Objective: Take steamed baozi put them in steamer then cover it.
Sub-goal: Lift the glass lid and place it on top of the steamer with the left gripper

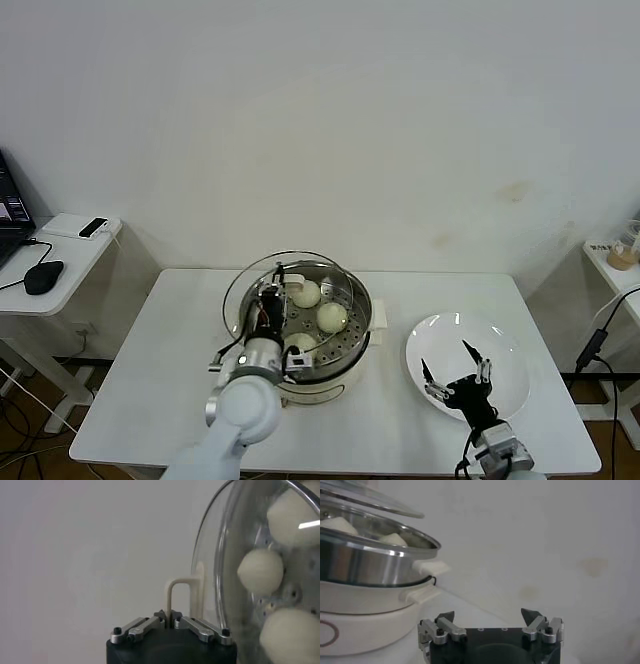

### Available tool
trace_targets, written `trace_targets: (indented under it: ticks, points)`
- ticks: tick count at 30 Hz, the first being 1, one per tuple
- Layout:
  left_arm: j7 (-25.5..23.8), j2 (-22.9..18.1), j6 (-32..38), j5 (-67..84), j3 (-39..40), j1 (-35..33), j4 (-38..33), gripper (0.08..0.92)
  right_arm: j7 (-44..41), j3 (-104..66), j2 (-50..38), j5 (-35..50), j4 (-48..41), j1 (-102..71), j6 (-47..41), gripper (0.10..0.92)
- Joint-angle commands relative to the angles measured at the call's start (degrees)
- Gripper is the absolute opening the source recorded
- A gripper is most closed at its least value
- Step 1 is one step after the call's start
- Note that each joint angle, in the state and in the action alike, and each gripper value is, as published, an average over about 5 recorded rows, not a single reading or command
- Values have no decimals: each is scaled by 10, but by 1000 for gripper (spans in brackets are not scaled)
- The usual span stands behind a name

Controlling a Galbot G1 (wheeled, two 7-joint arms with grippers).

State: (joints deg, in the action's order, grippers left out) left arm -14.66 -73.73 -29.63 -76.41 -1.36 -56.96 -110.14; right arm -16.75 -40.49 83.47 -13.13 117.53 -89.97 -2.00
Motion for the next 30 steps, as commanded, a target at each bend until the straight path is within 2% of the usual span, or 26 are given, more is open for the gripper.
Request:
trace_targets:
  ticks: [1, 16, 30]
  points:
    - [-2, -51, 3, -43, 15, 1, 28, 132, -1, 5, 3, -7, 0, -2, 1, 823]
    - [13, -83, 20, -87, 4, -2, 74, 132, -3, 4, -5, -3, -7, 1, 4, 823]
    - [4, -86, 24, -106, 8, -26, 49, 132, -4, 7, -4, -7, -5, 0, 4, 823]
